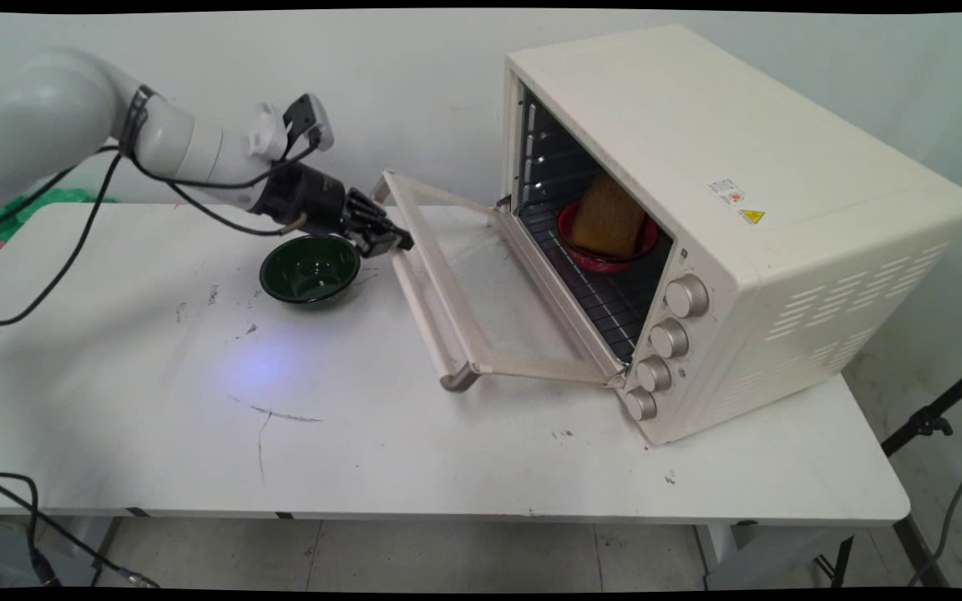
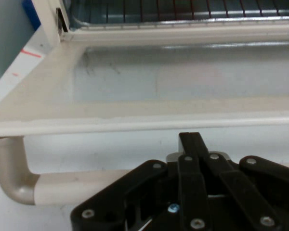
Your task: Open the oven
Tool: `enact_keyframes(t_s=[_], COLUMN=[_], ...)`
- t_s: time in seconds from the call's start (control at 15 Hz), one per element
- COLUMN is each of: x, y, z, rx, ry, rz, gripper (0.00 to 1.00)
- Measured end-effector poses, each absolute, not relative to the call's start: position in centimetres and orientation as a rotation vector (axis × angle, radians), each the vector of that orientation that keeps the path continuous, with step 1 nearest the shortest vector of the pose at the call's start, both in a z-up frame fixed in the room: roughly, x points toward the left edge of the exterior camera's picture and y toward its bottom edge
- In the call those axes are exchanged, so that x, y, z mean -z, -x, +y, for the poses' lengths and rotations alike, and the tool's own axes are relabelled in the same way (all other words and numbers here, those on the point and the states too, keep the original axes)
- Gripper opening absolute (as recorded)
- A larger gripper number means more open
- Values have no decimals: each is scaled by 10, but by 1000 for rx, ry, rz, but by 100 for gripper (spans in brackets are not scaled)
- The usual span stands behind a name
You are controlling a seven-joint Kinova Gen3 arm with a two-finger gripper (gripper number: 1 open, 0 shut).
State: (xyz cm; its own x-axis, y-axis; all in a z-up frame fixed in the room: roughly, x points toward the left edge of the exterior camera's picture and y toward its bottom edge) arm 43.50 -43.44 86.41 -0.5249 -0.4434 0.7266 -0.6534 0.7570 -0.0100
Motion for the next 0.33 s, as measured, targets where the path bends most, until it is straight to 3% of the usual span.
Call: enact_keyframes(t_s=[0.33], x=[-838], y=[-446], z=[-430], rx=[-356], ry=[-777], rz=[-2226], gripper=[0])
